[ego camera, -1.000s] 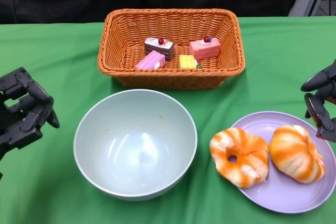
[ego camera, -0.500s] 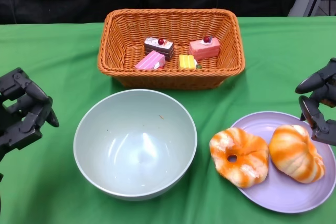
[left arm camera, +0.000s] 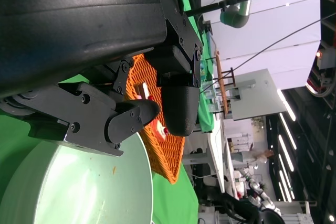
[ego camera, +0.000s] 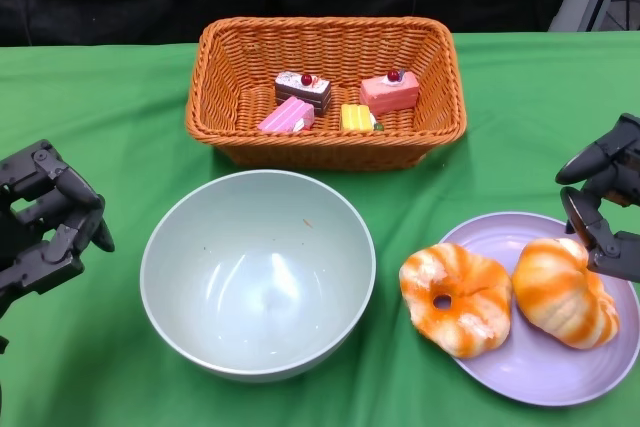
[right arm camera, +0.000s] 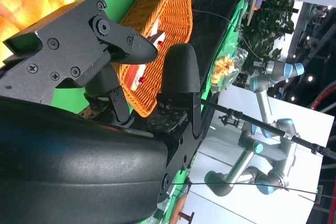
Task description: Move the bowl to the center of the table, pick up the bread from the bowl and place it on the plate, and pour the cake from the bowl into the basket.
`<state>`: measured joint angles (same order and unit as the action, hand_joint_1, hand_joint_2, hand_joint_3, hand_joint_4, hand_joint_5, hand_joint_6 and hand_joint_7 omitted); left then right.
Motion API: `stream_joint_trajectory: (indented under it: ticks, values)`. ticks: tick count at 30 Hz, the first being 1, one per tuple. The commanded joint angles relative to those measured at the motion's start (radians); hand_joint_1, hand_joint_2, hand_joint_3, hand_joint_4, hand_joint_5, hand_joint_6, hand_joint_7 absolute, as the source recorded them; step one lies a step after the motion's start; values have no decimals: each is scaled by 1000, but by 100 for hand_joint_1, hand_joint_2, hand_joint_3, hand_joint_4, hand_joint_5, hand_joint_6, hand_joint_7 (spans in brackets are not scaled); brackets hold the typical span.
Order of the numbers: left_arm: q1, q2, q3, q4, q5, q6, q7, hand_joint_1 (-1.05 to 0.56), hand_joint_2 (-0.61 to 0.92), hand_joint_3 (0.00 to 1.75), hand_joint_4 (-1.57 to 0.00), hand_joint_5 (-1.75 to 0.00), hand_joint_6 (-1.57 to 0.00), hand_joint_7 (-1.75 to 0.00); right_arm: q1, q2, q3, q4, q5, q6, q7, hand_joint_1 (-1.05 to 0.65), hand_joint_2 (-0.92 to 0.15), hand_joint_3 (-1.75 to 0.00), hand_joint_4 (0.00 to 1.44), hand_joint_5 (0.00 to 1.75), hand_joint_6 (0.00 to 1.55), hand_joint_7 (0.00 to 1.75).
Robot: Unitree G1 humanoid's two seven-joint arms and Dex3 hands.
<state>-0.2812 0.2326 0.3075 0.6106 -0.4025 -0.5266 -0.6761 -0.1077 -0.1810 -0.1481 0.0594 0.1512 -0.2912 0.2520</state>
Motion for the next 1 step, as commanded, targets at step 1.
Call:
stream_joint_trajectory:
  ticks: [1]
  values:
    - [-11,11,5,10,7,-21,5,-7,73,82,-72,-175,-68,-146,9,-5,-4,-19,5,12,-5,-4,-53,-102,70,169,64,136]
